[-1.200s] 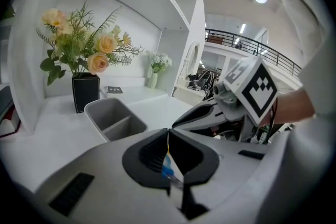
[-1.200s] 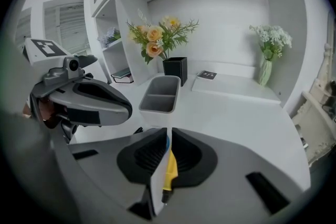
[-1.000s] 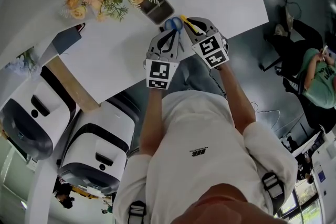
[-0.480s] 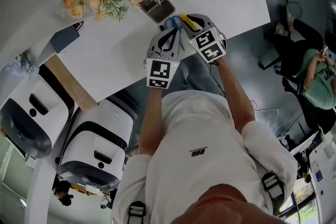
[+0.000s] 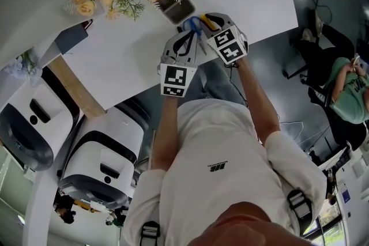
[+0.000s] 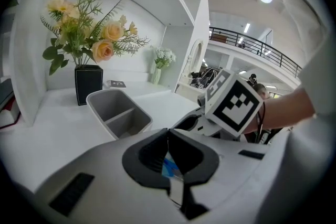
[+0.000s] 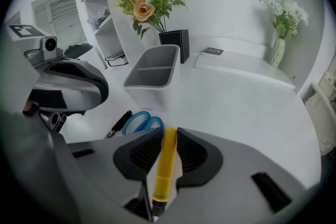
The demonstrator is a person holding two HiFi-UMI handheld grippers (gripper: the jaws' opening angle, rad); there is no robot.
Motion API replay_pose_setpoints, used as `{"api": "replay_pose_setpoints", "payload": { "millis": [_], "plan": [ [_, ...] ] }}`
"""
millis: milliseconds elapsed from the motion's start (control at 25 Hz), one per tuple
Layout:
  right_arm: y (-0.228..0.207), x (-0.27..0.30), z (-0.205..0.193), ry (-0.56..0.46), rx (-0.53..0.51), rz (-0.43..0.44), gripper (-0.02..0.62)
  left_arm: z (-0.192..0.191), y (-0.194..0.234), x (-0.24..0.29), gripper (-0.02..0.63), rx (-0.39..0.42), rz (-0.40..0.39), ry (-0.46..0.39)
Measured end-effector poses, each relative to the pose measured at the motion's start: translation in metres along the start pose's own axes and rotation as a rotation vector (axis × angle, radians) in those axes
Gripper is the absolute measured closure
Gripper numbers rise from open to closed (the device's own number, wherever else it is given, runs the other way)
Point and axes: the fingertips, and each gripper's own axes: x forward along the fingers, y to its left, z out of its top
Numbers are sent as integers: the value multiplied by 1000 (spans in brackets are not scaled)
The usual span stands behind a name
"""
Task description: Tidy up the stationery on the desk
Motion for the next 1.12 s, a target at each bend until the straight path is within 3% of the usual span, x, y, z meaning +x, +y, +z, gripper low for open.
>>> {"api": "replay_pose_setpoints", "payload": {
  "millis": [360, 1120],
  "plan": [
    [4, -12, 12, -26, -13, -6, 541, 4, 4, -8, 606, -7, 29, -18],
    [27, -93, 104, -309, -65, 22, 541, 36, 20, -44, 606, -7, 129, -102]
  ]
}}
